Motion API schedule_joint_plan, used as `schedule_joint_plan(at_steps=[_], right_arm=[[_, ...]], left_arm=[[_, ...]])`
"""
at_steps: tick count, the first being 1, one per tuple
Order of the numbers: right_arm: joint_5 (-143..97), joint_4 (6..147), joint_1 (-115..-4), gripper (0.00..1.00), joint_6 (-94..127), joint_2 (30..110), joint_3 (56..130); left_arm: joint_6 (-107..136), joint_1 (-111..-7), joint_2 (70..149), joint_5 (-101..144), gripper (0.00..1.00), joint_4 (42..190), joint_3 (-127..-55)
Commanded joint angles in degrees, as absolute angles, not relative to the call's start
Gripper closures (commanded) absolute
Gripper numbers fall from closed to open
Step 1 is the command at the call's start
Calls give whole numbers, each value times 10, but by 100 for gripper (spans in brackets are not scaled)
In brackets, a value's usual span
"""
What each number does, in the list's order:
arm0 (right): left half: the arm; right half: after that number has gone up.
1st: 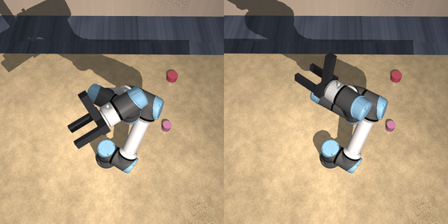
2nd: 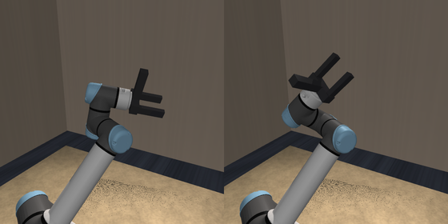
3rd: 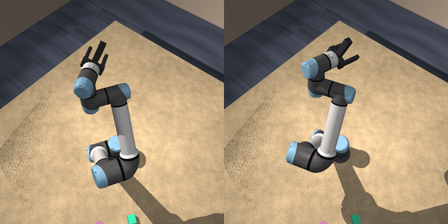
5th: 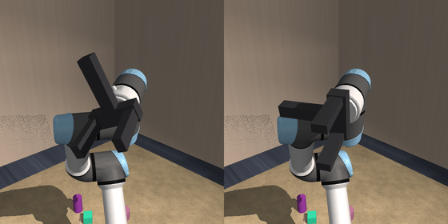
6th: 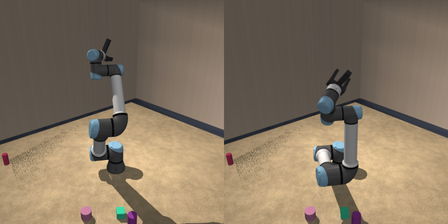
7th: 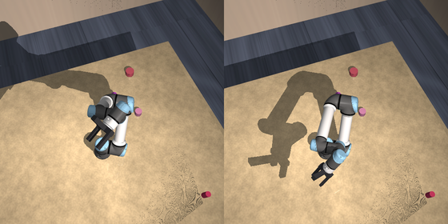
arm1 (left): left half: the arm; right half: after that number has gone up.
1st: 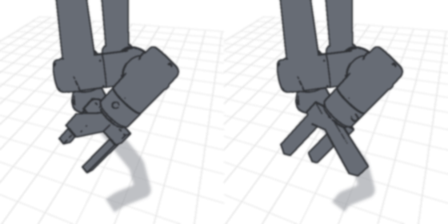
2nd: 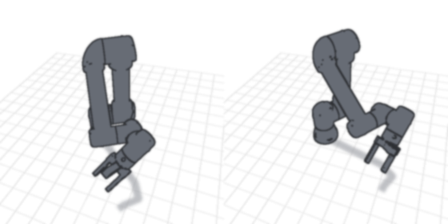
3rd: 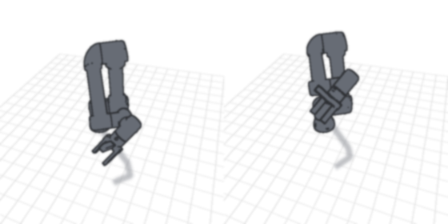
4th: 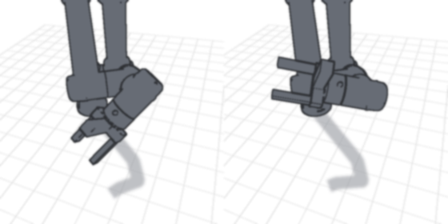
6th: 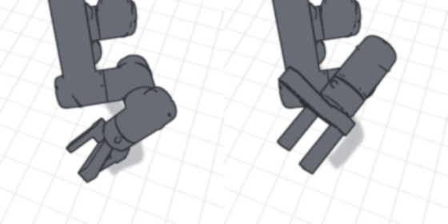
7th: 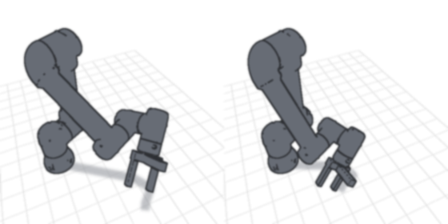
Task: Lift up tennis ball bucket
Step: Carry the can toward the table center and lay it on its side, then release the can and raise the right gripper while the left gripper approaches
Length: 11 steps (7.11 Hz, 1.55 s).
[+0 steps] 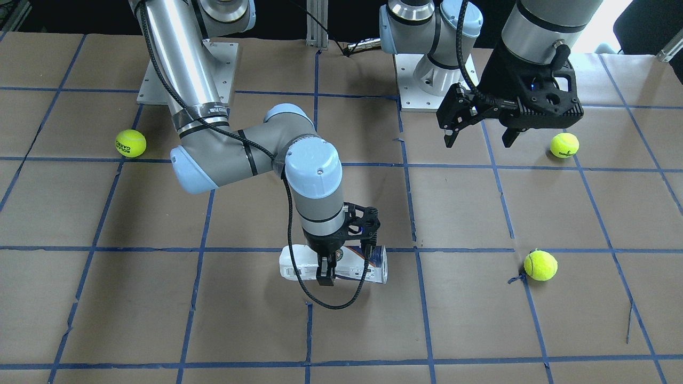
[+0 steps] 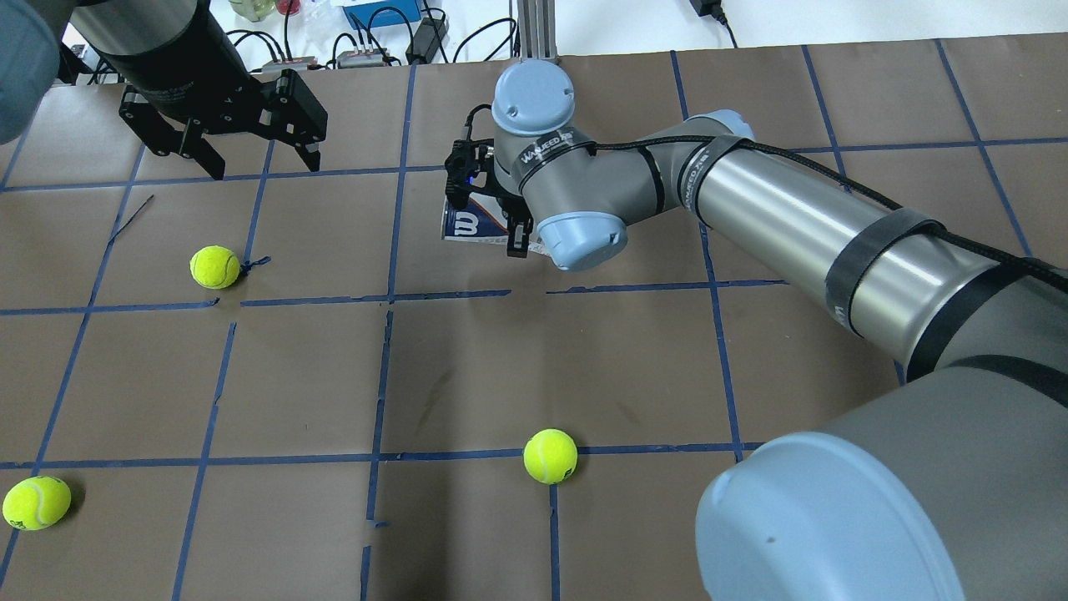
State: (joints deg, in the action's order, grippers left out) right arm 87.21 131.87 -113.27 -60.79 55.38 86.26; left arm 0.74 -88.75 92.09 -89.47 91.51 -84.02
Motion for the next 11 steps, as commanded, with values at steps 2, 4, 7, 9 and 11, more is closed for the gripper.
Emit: schedule_joint_plan(at_steps=[2,4,7,9,11], right_arm=[[875,1321,-1157,0,-595,554,872],[883,1318,-1154,0,-559,572,867],[877,1235,-1102,0,-532,638,856],[875,1131,-1052,0,-532,721,856],[874,969,-941,0,-533,821,860]], left_arm=[[7,-887,920,-896,0,916,-840],[8,-888,920,-896,0,915,-840],[9,-884,924,-889,0,918,-825],[3,-880,941,-875,0,918,-838],[-23,-864,1026,-873,0,906,-822]])
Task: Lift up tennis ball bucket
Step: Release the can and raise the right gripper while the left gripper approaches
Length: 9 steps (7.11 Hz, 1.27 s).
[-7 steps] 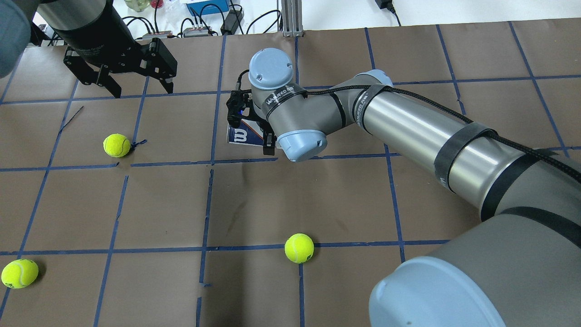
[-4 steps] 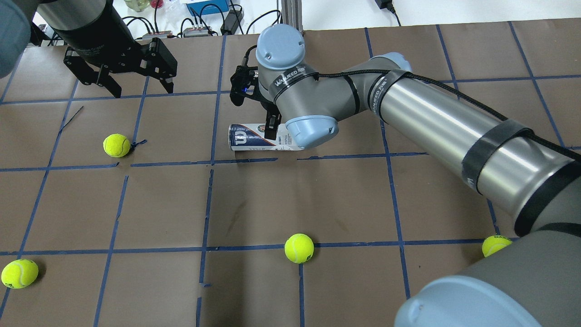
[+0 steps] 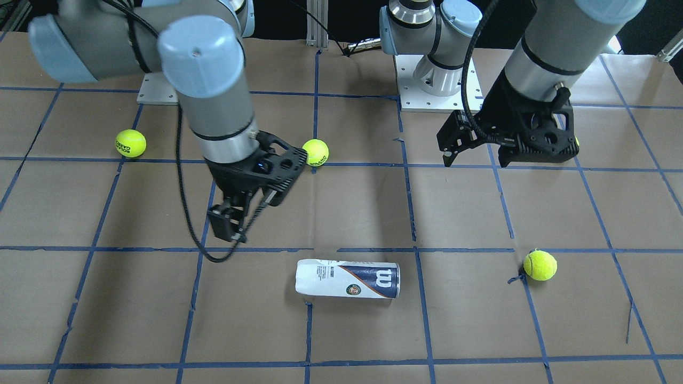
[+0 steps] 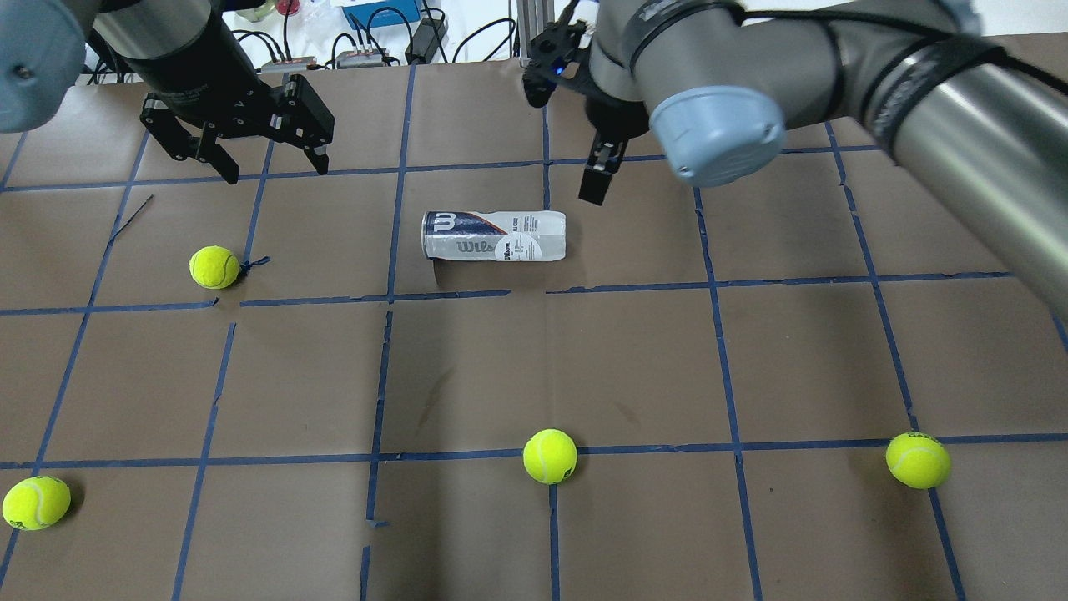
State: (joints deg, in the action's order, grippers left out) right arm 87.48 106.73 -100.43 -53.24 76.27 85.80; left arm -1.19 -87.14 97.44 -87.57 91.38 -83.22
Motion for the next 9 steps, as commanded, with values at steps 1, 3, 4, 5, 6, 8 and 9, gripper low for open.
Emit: schedule_joint_plan(at_steps=[1,3,4,5,6,8,9], right_arm=[[876,934,-913,0,-528,861,855],[884,921,-906,0,-413,875,856],[887,922,-890,0,-406,881,857],[889,908,-890,0,-336,889,856],[890,868,-890,0,-252,907,860],[889,842,-889,0,-204,911,859],[889,848,-889,0,-153,912,853]], left_arm=[[-23,-860,1076,-866,0,856,-824],[-25,-844,1169,-746,0,771,-823],[-39,-837,1192,-672,0,752,-824],[-54,-822,1223,-649,0,722,-823],[-57,-817,1243,-597,0,700,-824],[-51,-802,1251,-467,0,710,-848],[-50,-798,1253,-449,0,708,-867]])
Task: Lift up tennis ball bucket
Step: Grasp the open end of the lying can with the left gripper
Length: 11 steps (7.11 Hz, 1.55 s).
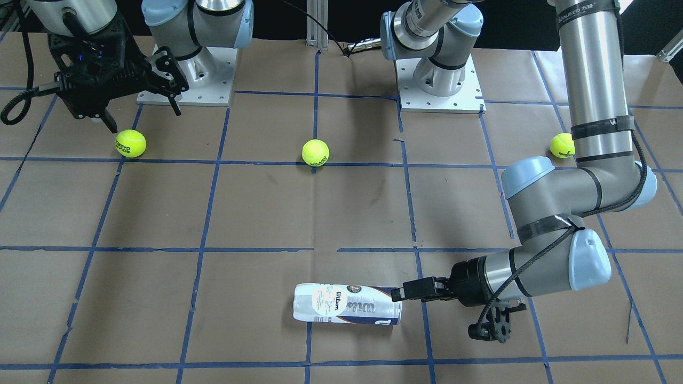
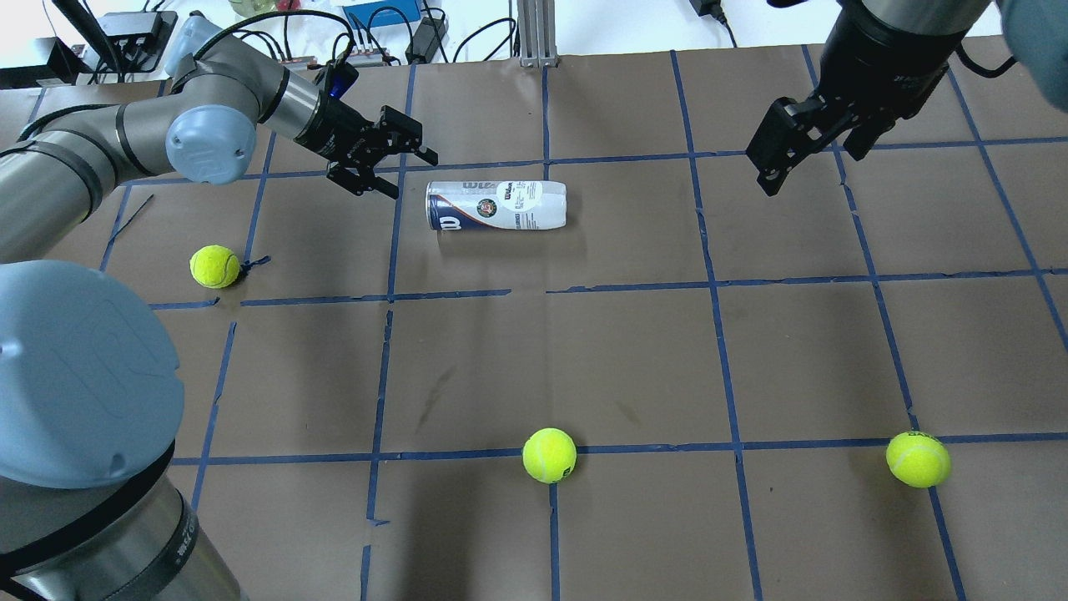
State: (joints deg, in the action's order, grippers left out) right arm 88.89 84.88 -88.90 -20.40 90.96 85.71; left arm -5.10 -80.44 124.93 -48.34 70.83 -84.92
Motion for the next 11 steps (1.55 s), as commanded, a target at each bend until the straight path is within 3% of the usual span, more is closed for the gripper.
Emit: schedule_joint_plan(at_steps=[1,7,8,9,10,11], right_arm=[[884,842,-886,0,-145,911,856],[879,846,-887,0,-149,905,860],[878,846,-887,0,-149,905,860],[878,846,-886,0,-149,905,860],[879,846,-886,0,-147,905,860],[878,843,-887,0,-144,906,860]], left_arm=[[-47,-798,1259,-392,1,701,-889],[-33,-800,1295,-402,1,649,-881],[-36,-802,1299,-402,5,648,-883],[-40,-802,1296,-402,23,647,-882],[-39,-803,1284,-401,80,648,-884],[-36,-808,1274,-398,93,646,-891]])
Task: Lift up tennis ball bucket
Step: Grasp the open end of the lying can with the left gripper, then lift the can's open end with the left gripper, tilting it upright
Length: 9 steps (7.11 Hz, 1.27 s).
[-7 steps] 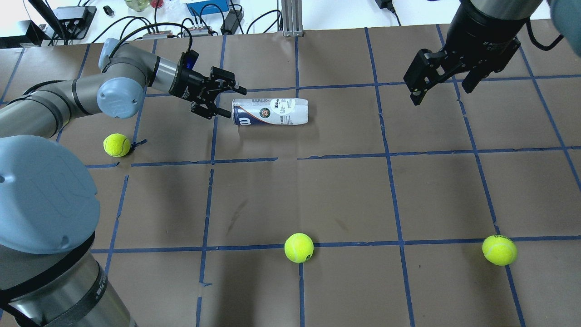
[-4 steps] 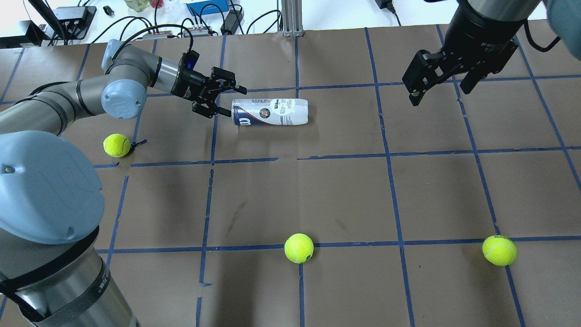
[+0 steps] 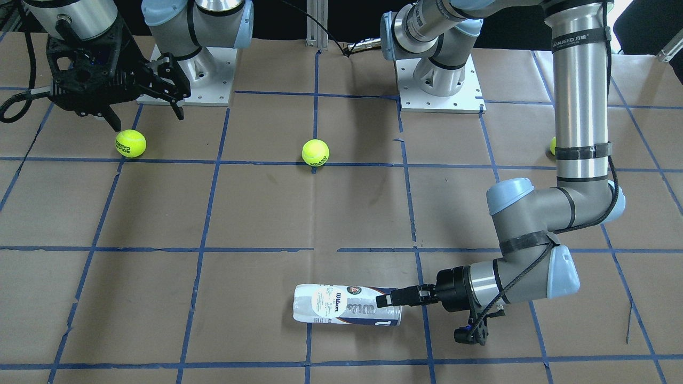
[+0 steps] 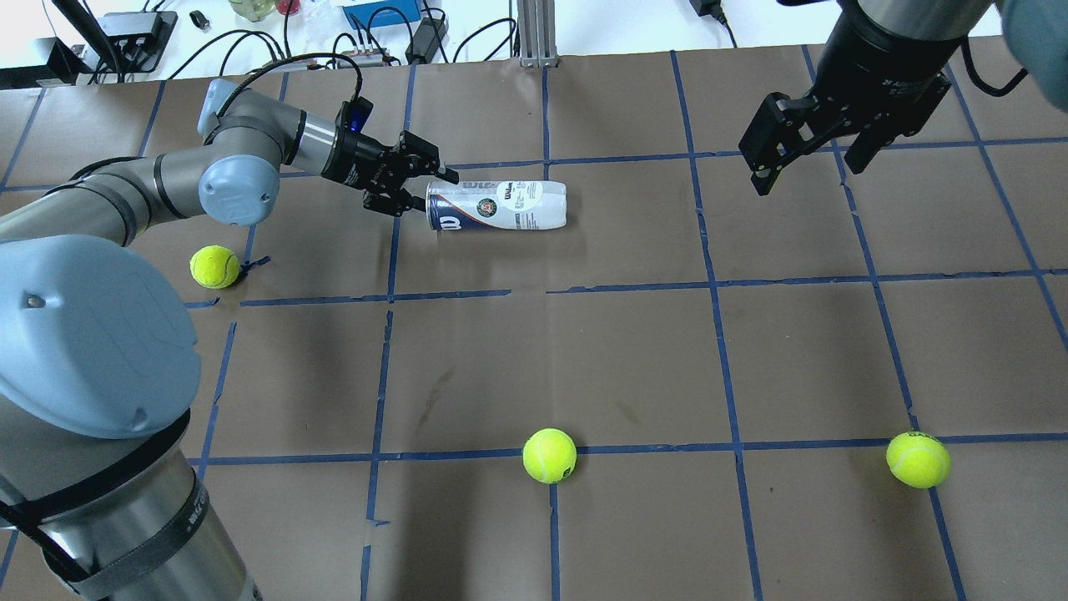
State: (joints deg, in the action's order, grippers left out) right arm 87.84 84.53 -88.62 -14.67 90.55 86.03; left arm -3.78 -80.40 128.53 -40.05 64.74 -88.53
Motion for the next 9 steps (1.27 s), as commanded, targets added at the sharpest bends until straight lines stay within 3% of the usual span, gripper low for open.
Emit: schedule_joint_plan(at_steps=[1,6,9], right_arm=[[877,842,-887,0,-128,907,857],[878,841,-889,0,-96,913,855],[880,839,-889,0,-96,913,856]], left_arm=[[-28,-814,1247,-395,95,647,-892],[55,-851,1123,-452,100,659,-855],[46,-945,1135,-748,100,771,-705]])
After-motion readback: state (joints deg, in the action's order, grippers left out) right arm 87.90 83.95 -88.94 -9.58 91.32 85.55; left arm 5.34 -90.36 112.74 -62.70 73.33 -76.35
